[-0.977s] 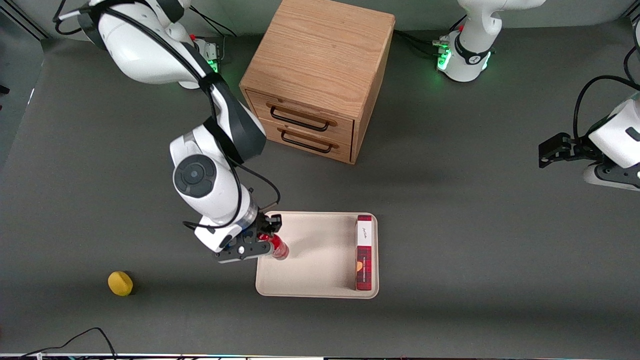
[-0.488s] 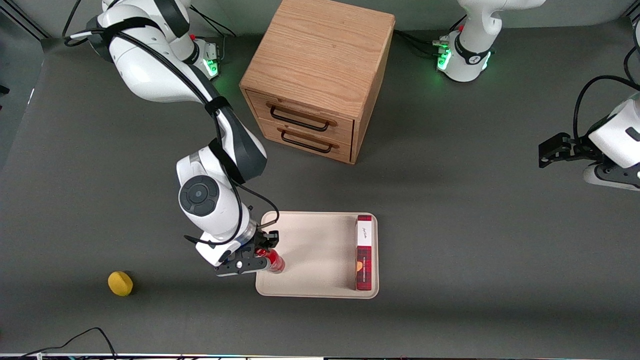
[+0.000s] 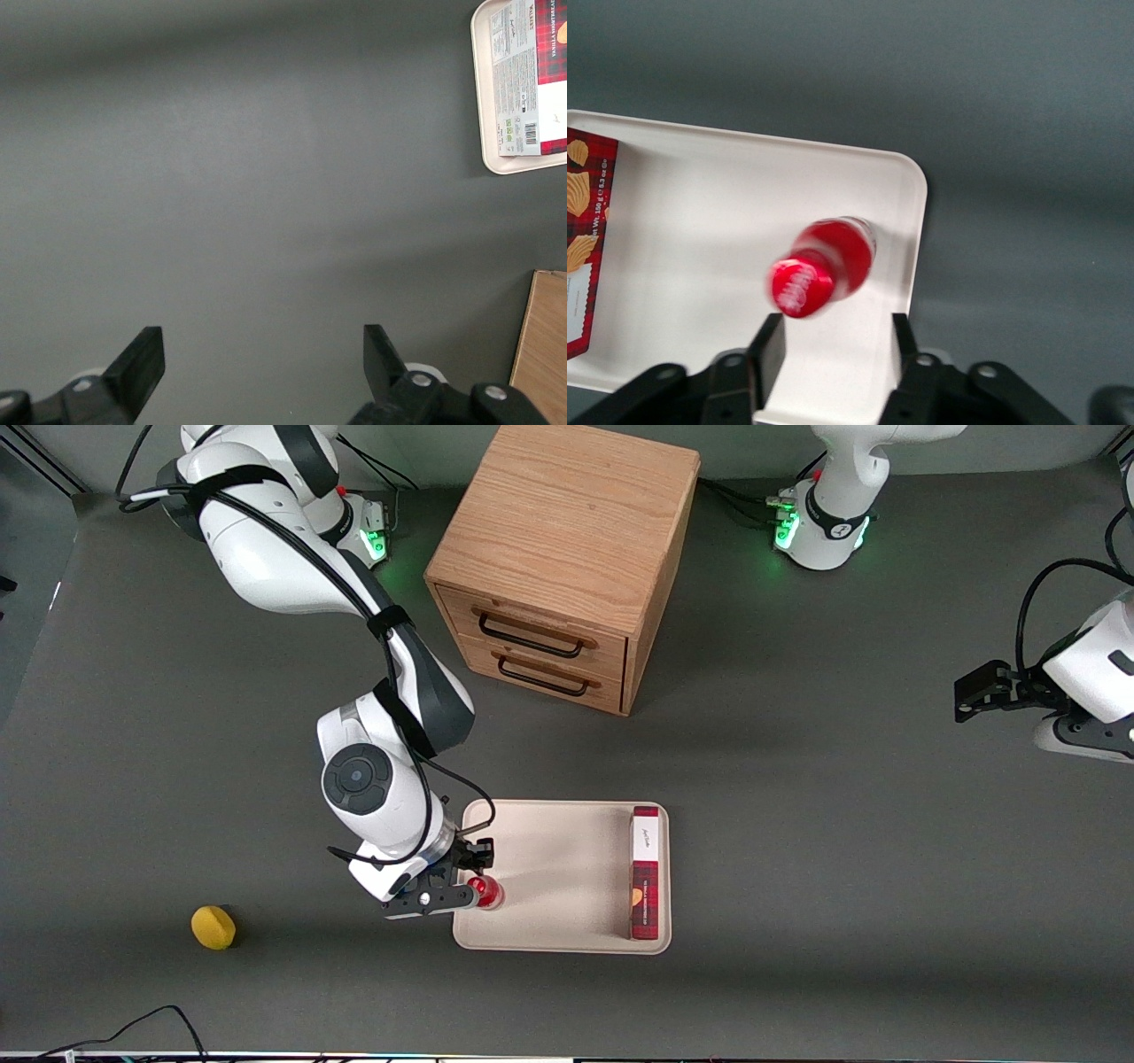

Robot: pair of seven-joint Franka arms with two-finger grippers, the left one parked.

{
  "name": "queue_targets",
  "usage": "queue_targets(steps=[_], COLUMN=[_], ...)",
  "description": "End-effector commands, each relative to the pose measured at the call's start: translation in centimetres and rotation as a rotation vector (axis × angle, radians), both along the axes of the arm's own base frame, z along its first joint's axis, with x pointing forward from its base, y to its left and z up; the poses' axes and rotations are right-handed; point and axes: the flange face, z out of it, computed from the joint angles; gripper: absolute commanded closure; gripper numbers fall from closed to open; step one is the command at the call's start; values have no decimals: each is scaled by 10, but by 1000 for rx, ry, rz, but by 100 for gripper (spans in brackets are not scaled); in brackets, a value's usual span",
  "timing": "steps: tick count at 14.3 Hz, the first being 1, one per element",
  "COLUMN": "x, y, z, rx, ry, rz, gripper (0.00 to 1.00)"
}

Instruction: Place coke bottle on tray

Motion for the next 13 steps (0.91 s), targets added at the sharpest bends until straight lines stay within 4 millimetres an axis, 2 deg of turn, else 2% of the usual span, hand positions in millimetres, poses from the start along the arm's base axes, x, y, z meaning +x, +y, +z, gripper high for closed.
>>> queue_targets(steps=[1,3,5,6,8,10,13], x=[6,11,5,-2,-24,-55,-102], y=[-1,-16,-26,-42,-73,-109,-176], z=[5,19,46,60,95,127,175], rx=[-15,-10,-26,-43,-60,-76,-82], ry=[-22,-26,-6,28,62,73,73], rz=[12,-10,-16,-24,-15,11,11], gripper=[0,0,0,0,0,0,0])
